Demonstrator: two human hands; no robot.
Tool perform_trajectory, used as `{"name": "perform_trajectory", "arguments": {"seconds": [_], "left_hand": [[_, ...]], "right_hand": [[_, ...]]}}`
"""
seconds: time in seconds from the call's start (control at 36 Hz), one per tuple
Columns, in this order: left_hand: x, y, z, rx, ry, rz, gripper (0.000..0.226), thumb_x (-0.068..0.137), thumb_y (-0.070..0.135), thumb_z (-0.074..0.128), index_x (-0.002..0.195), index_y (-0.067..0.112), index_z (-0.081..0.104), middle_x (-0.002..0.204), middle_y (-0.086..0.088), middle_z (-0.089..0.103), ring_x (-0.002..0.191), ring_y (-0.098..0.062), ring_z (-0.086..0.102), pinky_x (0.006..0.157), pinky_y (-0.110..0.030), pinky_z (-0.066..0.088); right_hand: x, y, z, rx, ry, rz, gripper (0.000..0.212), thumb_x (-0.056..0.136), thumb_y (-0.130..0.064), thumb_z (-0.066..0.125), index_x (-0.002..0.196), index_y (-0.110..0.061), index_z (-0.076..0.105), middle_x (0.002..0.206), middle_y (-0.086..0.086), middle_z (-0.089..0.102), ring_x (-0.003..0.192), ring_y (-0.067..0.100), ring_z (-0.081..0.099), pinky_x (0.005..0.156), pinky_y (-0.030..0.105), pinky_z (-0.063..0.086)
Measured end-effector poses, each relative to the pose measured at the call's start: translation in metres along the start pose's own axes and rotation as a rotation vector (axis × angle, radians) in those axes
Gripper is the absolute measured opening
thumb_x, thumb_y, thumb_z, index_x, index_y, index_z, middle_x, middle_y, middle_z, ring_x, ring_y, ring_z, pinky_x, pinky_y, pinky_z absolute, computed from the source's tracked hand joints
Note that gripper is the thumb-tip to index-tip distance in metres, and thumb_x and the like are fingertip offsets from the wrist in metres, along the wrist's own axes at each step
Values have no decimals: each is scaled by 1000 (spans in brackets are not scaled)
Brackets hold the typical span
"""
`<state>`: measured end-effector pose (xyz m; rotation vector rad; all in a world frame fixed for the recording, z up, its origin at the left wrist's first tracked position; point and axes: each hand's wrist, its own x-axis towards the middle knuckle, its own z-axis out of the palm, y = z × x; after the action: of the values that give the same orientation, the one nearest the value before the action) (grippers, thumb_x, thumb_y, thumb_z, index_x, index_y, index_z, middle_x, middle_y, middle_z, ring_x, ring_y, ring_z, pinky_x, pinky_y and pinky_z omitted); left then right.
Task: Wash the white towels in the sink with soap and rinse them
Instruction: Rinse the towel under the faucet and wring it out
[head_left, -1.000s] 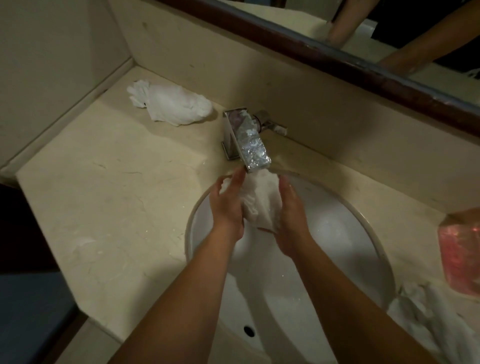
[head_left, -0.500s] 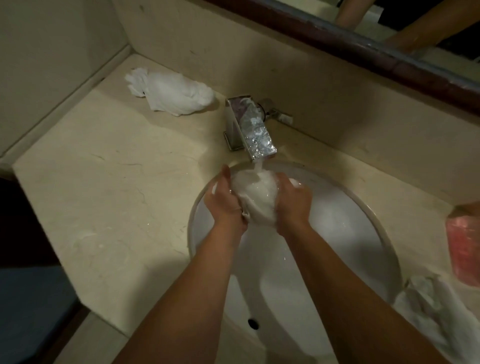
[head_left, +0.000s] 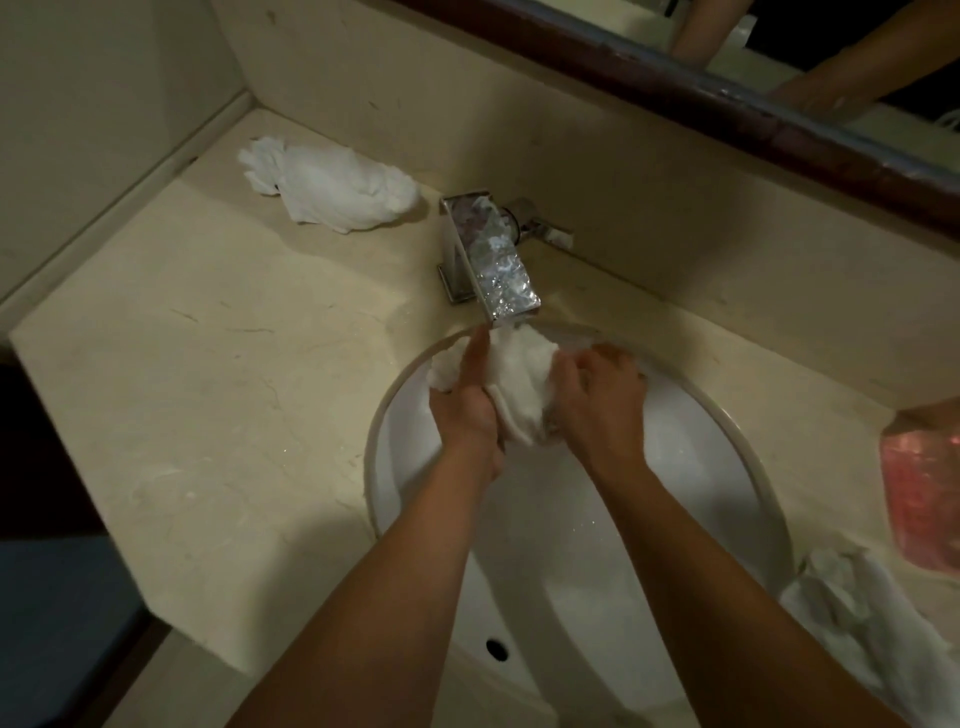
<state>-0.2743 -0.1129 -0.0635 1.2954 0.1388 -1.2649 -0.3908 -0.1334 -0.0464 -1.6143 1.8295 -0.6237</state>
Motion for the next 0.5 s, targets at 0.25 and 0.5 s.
{"name": "perform_trajectory", "arguments": {"seconds": [0.25, 0.5], "left_hand": [[0, 0, 8, 24, -117, -25, 111, 50, 91, 77, 128, 13, 73, 118, -12, 79, 111, -31, 76, 105, -53, 57], [4, 7, 7, 25, 0, -32, 116, 41, 96, 75, 121, 13, 76, 104, -12, 81, 96, -32, 80, 94, -54, 63]], "right_hand": [[-6, -30, 16, -164, -155, -133, 93, 86, -94, 12, 148, -36, 50, 141, 10, 60, 129, 33, 58, 105, 52, 50], [5, -35, 26, -166, -118, -235, 57, 104, -62, 26, 113, -21, 65, 109, 5, 68, 104, 27, 64, 80, 36, 45]]}}
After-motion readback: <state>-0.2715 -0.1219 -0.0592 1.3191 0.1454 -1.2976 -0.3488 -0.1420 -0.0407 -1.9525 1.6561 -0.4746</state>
